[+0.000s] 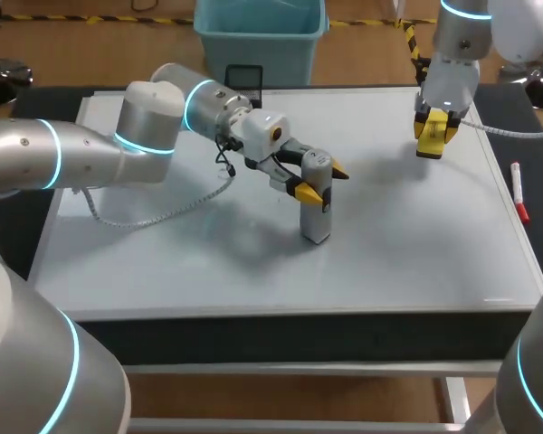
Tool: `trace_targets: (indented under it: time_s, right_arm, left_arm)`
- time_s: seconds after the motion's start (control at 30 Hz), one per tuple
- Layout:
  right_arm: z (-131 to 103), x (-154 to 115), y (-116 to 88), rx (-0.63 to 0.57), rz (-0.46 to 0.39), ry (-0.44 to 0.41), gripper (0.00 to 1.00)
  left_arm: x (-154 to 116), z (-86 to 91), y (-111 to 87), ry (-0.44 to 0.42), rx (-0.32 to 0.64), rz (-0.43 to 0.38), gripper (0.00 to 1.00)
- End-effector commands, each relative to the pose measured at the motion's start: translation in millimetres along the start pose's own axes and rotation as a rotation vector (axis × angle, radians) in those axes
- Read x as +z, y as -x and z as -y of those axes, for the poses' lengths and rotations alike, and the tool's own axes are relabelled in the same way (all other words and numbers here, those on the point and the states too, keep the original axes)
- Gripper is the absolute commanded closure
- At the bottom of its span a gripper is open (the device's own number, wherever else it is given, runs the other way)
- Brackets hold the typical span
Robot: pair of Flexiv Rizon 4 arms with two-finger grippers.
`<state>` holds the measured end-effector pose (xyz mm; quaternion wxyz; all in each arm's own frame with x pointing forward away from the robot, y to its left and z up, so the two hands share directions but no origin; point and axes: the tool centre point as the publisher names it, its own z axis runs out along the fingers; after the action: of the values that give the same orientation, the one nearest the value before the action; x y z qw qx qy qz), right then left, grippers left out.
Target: Pick up the inspection probe, press it on each red-marked spot on the whiteboard one by one, put down the probe, pick up the eraser, and wipe off all the red marks.
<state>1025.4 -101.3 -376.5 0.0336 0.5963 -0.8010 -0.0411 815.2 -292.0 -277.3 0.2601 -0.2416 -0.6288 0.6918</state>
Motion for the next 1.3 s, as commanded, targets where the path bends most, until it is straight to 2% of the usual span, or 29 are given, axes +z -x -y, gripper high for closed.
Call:
trace_targets:
  time_s: [0.03, 1.03, 1.13, 1.3]
  right_arm:
    - [-0.1, -1.3, -1.1, -0.002, -0.002, -0.003, 1.00]
    - [-0.1, -1.3, -1.1, -0.002, -0.002, -0.003, 1.00]
    - [-0.1, -1.3, -1.1, -0.002, -0.002, -0.003, 1.00]
    - [-0.1, -1.3, -1.1, -0.002, -0.002, -0.003, 1.00]
  left_arm:
    - [-0.2, -2.1, 3.5, -0.003, -0.005, -0.008, 1.00]
    - [-0.1, -6.1, 5.5, 0.023, -0.020, -0.019, 1.00]
    - [-11.1, 2.2, 7.3, 0.030, -0.001, 0.007, 1.00]
    - [-44.5, 17.0, 10.6, 0.041, 0.016, 0.081, 1.00]
